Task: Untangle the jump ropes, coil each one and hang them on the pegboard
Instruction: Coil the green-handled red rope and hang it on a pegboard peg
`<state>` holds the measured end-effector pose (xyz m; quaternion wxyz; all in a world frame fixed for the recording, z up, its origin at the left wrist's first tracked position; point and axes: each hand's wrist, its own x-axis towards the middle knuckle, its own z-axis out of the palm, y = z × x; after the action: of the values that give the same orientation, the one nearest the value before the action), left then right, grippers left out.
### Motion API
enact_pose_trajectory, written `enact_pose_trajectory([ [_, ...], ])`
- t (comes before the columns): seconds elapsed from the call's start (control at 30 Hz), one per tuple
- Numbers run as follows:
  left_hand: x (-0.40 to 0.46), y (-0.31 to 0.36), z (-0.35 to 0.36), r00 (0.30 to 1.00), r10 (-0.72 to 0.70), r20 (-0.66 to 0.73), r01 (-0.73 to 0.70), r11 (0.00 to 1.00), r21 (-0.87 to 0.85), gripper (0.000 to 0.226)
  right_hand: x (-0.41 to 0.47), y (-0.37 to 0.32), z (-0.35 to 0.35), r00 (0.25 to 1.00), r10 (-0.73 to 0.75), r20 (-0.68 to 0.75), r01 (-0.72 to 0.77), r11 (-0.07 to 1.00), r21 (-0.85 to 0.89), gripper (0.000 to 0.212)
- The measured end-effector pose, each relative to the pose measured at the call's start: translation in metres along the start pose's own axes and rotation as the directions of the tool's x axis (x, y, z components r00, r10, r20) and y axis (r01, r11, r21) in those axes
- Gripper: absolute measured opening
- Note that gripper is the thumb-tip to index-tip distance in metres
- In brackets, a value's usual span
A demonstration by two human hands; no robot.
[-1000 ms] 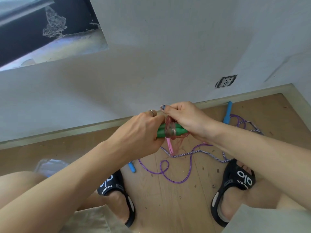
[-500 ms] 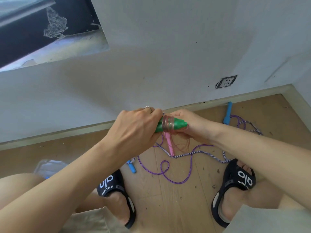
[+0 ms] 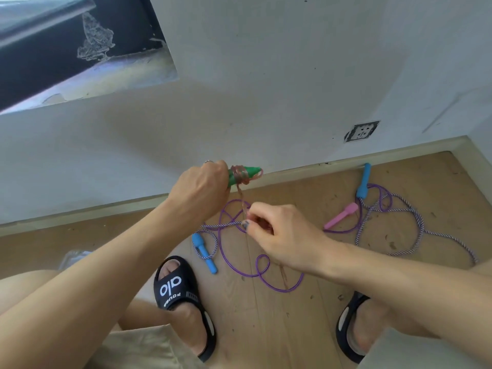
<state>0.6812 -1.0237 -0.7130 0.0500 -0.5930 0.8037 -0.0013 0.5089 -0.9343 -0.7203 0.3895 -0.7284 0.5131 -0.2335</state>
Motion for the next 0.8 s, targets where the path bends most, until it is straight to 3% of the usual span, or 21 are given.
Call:
enact_pose_trajectory([
  [0.13, -0.01, 0.025, 0.007, 0.985, 0.11, 0.13, -0.116, 0.993, 0.039, 0.008, 0.013, -0.009, -0.026, 0.986, -0.147, -0.076, 0.136, 0.981, -0.136, 0.036],
  [0.27, -0.02, 0.04, 0.01, 0.959, 0.262, 0.113, -0.273, 0.957, 0.1, 0.021, 0.035, -0.002, -0.061, 0.979, -0.158, -0.131, 0.126, 0.967, -0.222, 0.034],
  [0.43, -0.033, 0.054, -0.005, 0.929, 0.354, 0.107, -0.361, 0.931, 0.05, 0.011, 0.053, 0.02, -0.078, 0.994, -0.085, -0.062, 0.076, 0.987, -0.142, 0.041],
  [0.67, -0.04, 0.047, -0.023, 0.912, 0.39, -0.124, -0.404, 0.907, -0.117, 0.022, 0.056, 0.033, -0.066, 0.99, 0.111, 0.087, -0.12, 0.988, 0.095, 0.061],
  [0.8, -0.041, 0.048, -0.029, 0.938, 0.315, -0.148, -0.344, 0.902, -0.262, 0.022, 0.047, 0.033, -0.046, 0.952, 0.264, 0.151, -0.288, 0.943, 0.166, 0.044],
])
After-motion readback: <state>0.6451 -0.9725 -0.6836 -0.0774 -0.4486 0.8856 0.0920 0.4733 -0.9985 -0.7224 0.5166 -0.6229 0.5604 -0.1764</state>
